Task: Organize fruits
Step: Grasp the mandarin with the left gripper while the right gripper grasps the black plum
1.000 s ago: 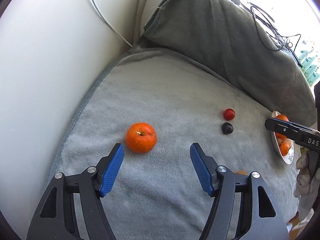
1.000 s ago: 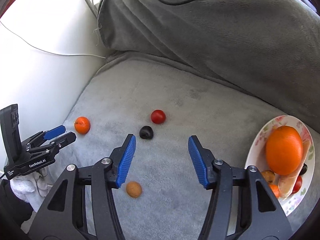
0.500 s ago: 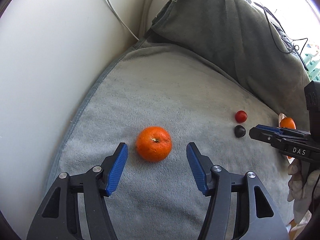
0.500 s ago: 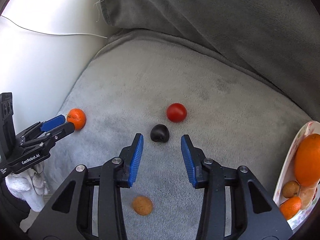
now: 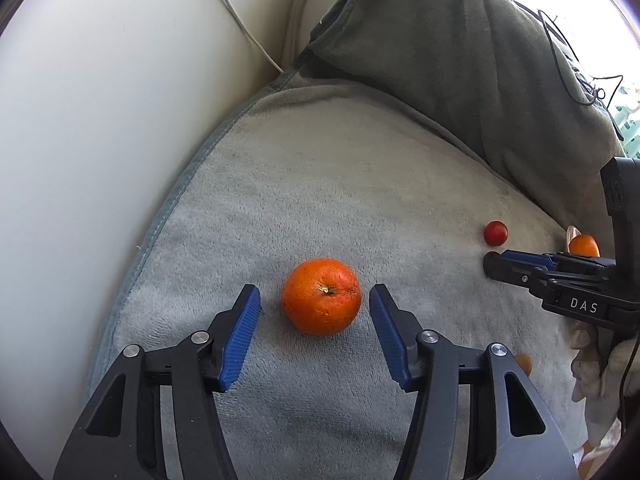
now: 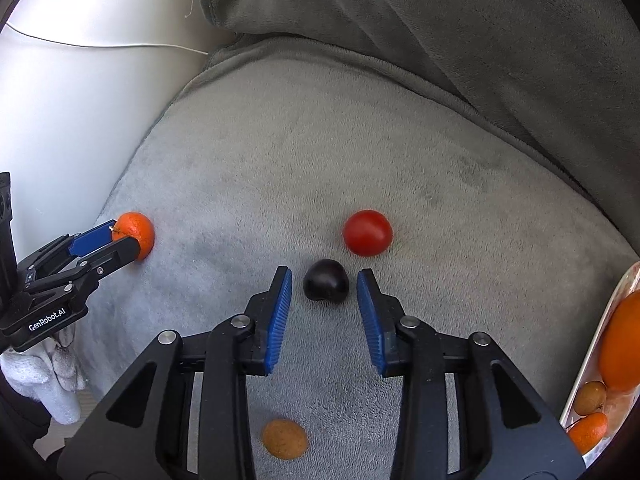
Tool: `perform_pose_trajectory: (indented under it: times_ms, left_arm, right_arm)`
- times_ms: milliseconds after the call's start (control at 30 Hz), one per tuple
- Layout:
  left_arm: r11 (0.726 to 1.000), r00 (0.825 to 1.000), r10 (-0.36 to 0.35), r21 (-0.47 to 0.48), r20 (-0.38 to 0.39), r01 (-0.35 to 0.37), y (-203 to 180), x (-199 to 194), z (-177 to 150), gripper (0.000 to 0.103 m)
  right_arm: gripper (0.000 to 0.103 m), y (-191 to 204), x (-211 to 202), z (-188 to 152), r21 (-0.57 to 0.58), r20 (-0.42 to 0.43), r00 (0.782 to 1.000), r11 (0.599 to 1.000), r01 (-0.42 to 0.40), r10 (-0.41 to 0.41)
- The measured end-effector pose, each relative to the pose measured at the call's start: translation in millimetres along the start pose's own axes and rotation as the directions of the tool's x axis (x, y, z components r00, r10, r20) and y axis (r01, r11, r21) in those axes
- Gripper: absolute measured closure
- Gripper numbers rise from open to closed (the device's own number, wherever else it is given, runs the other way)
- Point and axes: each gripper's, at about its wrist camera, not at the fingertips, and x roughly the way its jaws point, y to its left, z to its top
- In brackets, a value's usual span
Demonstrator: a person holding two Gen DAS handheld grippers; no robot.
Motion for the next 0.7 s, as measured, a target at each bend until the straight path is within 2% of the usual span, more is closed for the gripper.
perform_pose_trajectory:
  times_ms: [67, 200, 300, 700]
  left_arm:
    - [1.0, 1.0, 0.003, 0.002, -0.006, -0.003, 0.5, 2.1, -0.6, 0.052]
    - [1.0, 1.0, -0.003, 0.002, -0.006, 0.003, 0.3, 1.1, -2.9, 0.055]
    - [1.0, 1.0, -0.009, 0.014, -0.004, 0.009, -3.2, 1.4, -2.7, 0.062]
    - [1.0, 1.0, -0.021, 0.008, 0.006, 0.021, -0.9, 2.7, -1.2, 0.064]
  right_arm:
    - [0.069, 1.1, 2.4, 1.1, -0.003, -0.004, 1.0, 1.0, 0.004, -0.004]
    - [0.071, 2.1, 4.2, 2.6, -0.005, -0.011, 1.0, 1.0, 0.009, -0.009]
    - [0.075, 4.0, 7.4, 4.4, -0.01, -0.016, 1.0, 1.0, 0.014, -0.015]
    - [0.079, 5.0, 6.0, 2.5, -0.017, -0.016, 1.0, 1.0, 0.012, -0.013]
